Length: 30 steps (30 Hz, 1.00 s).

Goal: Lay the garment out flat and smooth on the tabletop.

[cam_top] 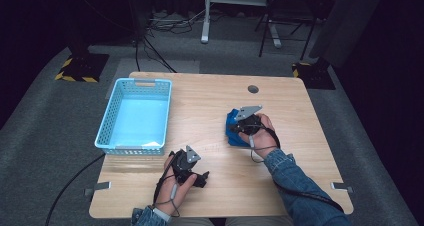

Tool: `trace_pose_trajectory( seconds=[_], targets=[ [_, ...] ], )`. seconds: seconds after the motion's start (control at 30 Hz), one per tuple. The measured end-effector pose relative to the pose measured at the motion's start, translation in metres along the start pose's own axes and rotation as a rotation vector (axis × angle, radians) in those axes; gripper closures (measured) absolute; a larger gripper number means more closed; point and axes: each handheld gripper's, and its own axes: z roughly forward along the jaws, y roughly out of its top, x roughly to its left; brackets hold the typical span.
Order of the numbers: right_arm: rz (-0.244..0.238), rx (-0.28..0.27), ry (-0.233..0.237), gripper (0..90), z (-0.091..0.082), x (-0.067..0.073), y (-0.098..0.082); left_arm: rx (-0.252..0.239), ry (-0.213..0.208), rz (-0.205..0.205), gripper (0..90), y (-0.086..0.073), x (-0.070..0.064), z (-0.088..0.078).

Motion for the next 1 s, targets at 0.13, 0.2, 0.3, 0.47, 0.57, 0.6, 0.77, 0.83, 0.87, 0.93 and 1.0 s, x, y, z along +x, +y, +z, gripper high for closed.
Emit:
trace_pose_trajectory(
  seconds=[0.13,0.2,0.3,0.47,0.57,0.6,0.77,0.83,0.87,0.93,1.0],
  targets=[
    [-0.007,-0.023,-0.031,90.0,-0.013,0.000,0.005,-0.001,-0.001,0.000,0.1,0.000,0.000,0.000],
    [-0.002,-0.035,-0.043,90.0,-0.022,-0.002,0.007,-0.001,-0.002,0.001,0.1,0.000,0.000,0.000],
    [0.006,-0.044,-0.052,90.0,-0.031,-0.004,0.008,-0.001,-0.003,0.002,0.1,0.001,0.000,0.001],
    [0.024,-0.084,-0.037,67.6,-0.024,0.003,0.008,0.000,-0.002,0.001,0.1,0.002,0.000,0.002],
    [0.050,-0.090,-0.041,37.0,-0.011,0.006,0.005,0.000,-0.002,0.000,0.1,0.002,0.000,0.002],
    [0.047,-0.065,-0.041,32.2,-0.003,0.007,0.003,-0.001,-0.002,0.000,0.1,0.002,0.000,0.002],
    [0.038,0.006,-0.046,31.6,0.012,0.009,0.000,0.000,-0.002,0.001,0.1,0.002,0.001,0.002],
    [0.036,0.035,-0.044,43.2,0.018,0.010,-0.003,0.000,-0.002,0.000,0.1,0.002,0.000,0.002],
    [0.036,0.035,-0.044,43.2,0.018,0.010,-0.003,0.000,-0.002,0.000,0.1,0.002,0.000,0.002],
    [0.032,0.047,-0.036,68.5,0.020,0.011,-0.006,0.000,-0.002,0.000,0.1,0.002,0.000,0.002],
    [0.077,0.023,-0.015,86.4,0.015,0.008,-0.006,0.000,-0.002,0.001,0.1,0.002,0.000,0.002]
  ],
)
